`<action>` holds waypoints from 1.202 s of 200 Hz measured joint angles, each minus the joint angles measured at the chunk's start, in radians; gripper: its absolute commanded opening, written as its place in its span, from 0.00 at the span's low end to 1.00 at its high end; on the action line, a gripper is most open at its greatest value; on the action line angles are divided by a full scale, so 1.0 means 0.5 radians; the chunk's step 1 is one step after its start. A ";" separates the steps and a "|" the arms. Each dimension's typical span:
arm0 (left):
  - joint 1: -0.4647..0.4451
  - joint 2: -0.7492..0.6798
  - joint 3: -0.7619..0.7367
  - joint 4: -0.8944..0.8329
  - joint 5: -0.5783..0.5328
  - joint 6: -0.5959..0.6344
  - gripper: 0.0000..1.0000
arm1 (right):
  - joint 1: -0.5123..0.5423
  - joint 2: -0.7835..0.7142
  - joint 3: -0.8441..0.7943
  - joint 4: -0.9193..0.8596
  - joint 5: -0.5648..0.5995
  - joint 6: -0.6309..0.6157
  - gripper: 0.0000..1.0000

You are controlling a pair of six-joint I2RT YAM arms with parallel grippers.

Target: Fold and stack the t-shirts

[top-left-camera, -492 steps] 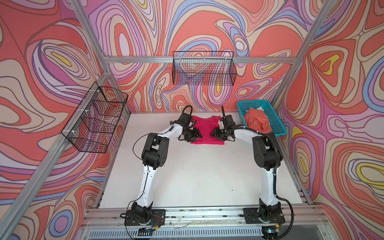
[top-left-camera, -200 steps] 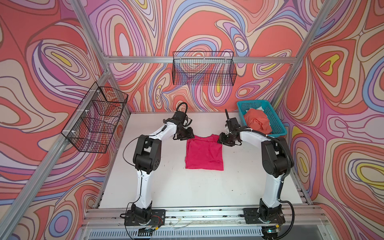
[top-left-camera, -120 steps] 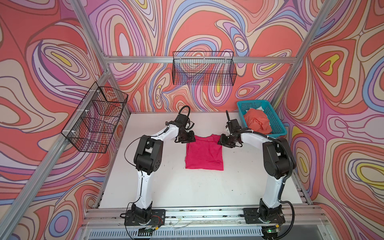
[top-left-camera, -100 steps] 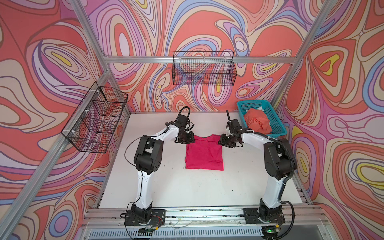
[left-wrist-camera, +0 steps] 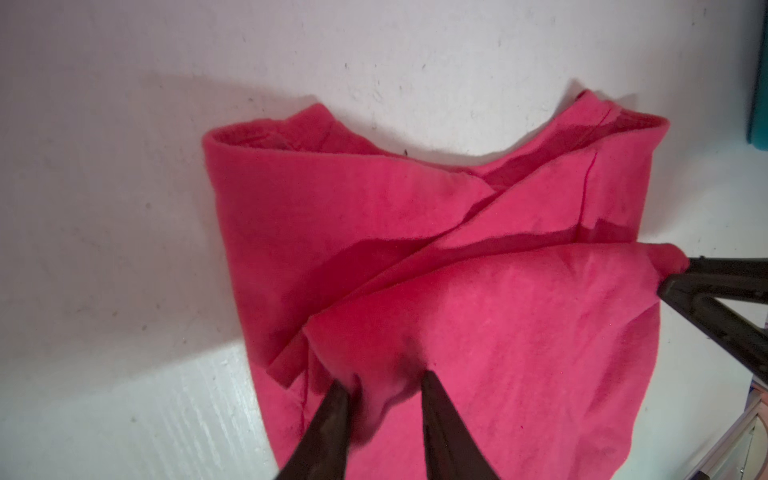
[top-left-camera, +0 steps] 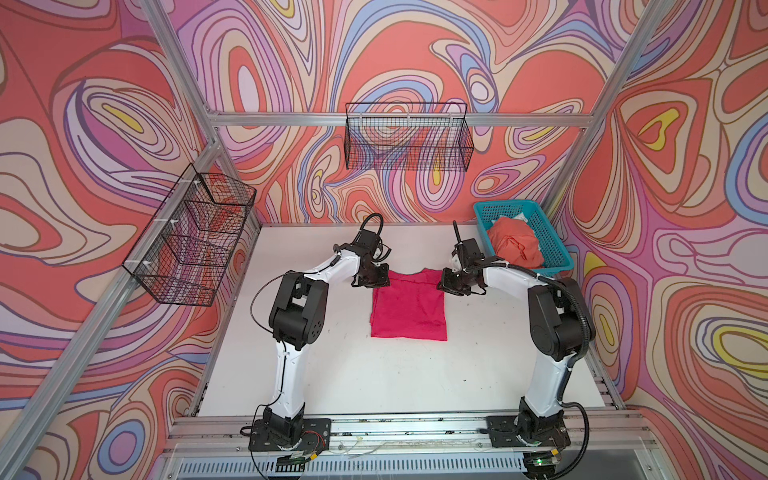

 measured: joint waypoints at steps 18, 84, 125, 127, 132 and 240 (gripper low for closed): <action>0.000 0.000 -0.001 0.001 0.000 -0.002 0.16 | 0.000 0.000 0.003 0.009 -0.008 0.012 0.08; 0.000 -0.028 -0.001 -0.014 -0.014 -0.014 0.00 | 0.000 -0.014 0.017 -0.013 -0.033 0.015 0.00; 0.000 -0.330 -0.075 -0.042 -0.037 -0.014 0.00 | 0.000 -0.193 0.049 -0.094 -0.047 0.038 0.00; 0.000 -0.351 -0.079 -0.041 -0.037 -0.014 0.00 | 0.000 -0.200 0.052 -0.095 -0.047 0.040 0.00; 0.001 -0.389 -0.085 -0.040 -0.037 -0.014 0.00 | 0.000 -0.222 0.064 -0.104 -0.050 0.043 0.00; 0.025 -0.509 -0.082 -0.040 -0.039 -0.053 0.00 | 0.001 -0.368 0.259 -0.265 -0.057 0.067 0.00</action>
